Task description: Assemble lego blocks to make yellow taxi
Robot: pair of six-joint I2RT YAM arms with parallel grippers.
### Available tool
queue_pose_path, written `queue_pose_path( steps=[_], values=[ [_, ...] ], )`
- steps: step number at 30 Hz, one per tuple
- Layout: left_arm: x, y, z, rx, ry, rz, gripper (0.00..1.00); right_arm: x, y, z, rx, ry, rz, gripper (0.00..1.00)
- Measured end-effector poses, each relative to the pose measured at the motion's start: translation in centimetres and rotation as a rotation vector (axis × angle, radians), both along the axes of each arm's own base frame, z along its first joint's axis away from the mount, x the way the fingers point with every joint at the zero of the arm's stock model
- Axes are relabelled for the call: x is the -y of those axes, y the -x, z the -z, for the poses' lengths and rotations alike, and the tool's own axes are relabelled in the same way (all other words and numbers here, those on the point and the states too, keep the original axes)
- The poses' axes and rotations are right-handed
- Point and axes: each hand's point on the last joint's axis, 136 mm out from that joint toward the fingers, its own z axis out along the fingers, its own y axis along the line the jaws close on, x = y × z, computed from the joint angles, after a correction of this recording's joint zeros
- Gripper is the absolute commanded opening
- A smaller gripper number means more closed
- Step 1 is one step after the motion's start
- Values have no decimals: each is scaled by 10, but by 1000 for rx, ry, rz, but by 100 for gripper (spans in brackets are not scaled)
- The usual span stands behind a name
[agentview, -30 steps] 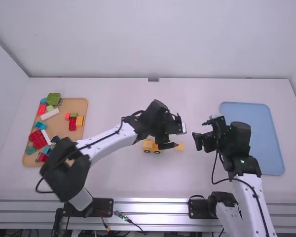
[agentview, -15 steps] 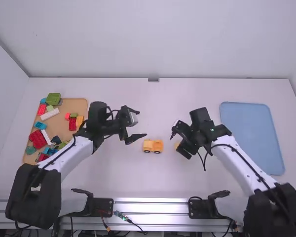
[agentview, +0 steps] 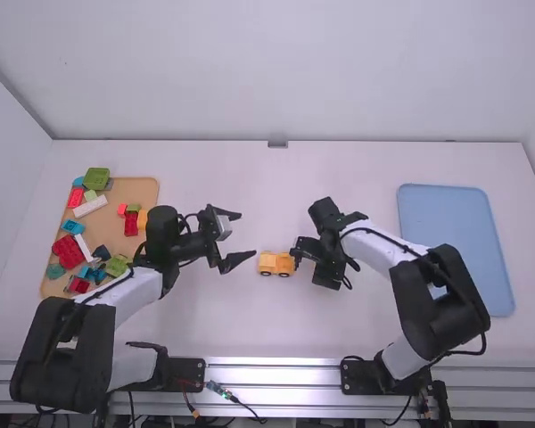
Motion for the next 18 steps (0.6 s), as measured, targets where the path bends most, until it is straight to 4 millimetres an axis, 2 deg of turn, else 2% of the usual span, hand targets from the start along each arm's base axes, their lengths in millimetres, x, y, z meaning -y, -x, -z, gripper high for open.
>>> queue_pose_path(
  steps=[14,18],
  values=[
    [0,0,0,-1,1,0,99,-4,-9,1,-15,-129,-52,98],
    [0,0,0,-1,2,0,99,-10,-20,0,30,-156,-50,99]
  ],
)
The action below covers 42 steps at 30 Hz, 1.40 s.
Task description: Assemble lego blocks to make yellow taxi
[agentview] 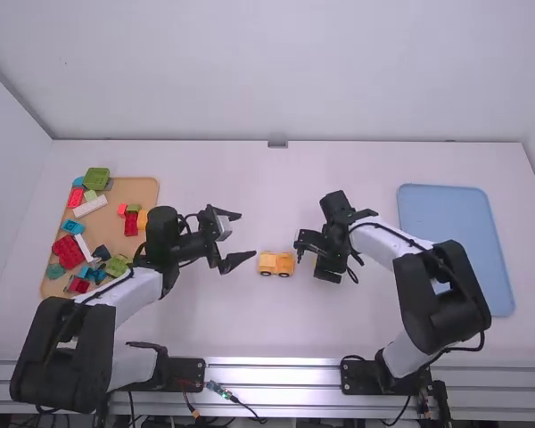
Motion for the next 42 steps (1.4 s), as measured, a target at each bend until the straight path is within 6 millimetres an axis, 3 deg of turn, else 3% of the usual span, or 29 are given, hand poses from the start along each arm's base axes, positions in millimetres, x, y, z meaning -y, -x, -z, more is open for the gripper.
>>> queue_pose_path(
  steps=[10,15,23,32,42],
  values=[
    [0,0,0,0,0,0,99,-9,10,12,35,53,-47,99],
    [0,0,0,0,0,0,99,-4,11,14,29,62,-28,99],
    [0,0,0,0,0,0,99,6,6,14,21,58,37,99],
    [0,0,0,0,0,0,99,3,14,14,-6,65,43,99],
    [0,0,1,-5,0,0,99,5,4,7,-8,34,90,99]
  ],
)
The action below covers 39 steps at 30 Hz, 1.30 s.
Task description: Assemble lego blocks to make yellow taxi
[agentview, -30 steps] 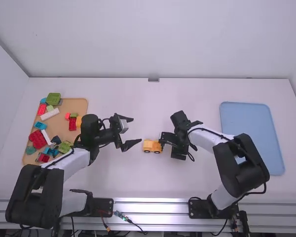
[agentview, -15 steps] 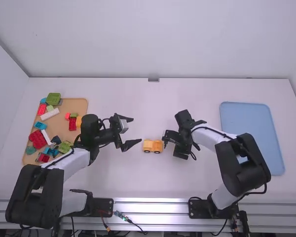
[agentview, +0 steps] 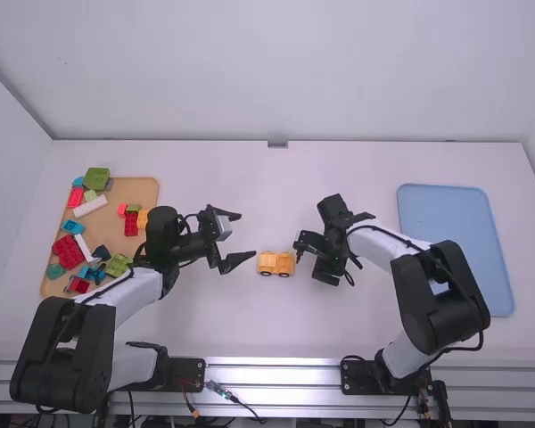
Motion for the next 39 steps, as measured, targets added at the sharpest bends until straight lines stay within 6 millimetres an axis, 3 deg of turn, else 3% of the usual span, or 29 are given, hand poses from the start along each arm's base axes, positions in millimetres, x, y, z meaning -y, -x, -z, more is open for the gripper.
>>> queue_pose_path(
  steps=[6,12,16,20,27,30,33,39],
  values=[
    [0,0,0,1,0,0,99,-3,-6,1,19,-21,4,99],
    [0,0,0,1,0,1,99,1,-2,24,-63,27,7,99],
    [0,0,0,0,0,0,99,1,-7,23,-86,46,12,85],
    [0,0,0,0,0,0,99,3,-6,22,-117,66,16,80],
    [0,0,0,0,0,0,99,5,-2,21,-134,78,17,61],
    [0,0,0,0,0,0,99,4,-3,21,-130,75,18,59],
    [0,0,0,1,0,0,99,4,-3,21,-131,75,25,51],
    [0,0,0,0,0,0,99,4,-4,21,-130,73,40,24]
  ],
)
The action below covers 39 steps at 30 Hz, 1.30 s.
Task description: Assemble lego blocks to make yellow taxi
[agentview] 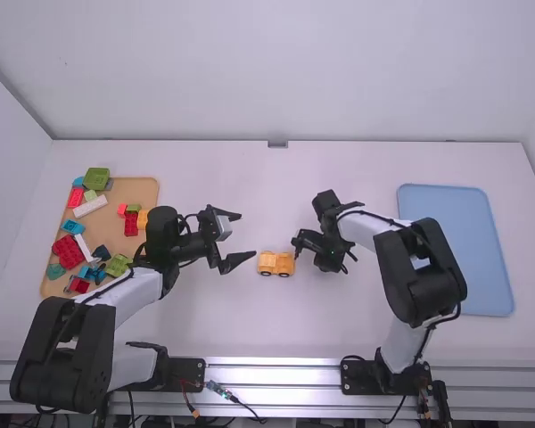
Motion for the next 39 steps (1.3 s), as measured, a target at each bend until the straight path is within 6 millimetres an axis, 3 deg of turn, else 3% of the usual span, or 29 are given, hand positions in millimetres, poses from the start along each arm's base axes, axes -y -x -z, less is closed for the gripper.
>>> queue_pose_path(
  steps=[2,6,8,22,27,34,35,39],
  values=[
    [0,0,0,0,0,0,99,0,-1,-1,0,-1,4,13],
    [0,0,0,0,0,0,99,-1,-2,-2,-1,-4,30,8],
    [0,0,0,0,0,0,99,-1,-2,-2,-4,-2,84,0],
    [0,-1,-1,9,0,0,99,-9,-19,-3,11,-34,619,0],
    [0,-1,-1,8,1,0,99,-6,-20,-8,-29,-11,980,0],
    [0,0,-1,7,0,0,99,5,-24,-13,-99,9,1620,0],
    [0,0,-1,7,0,0,99,6,-24,-13,-104,9,1643,0],
    [0,-1,-1,8,1,0,99,12,-6,-15,-225,85,1968,0]
  ],
)
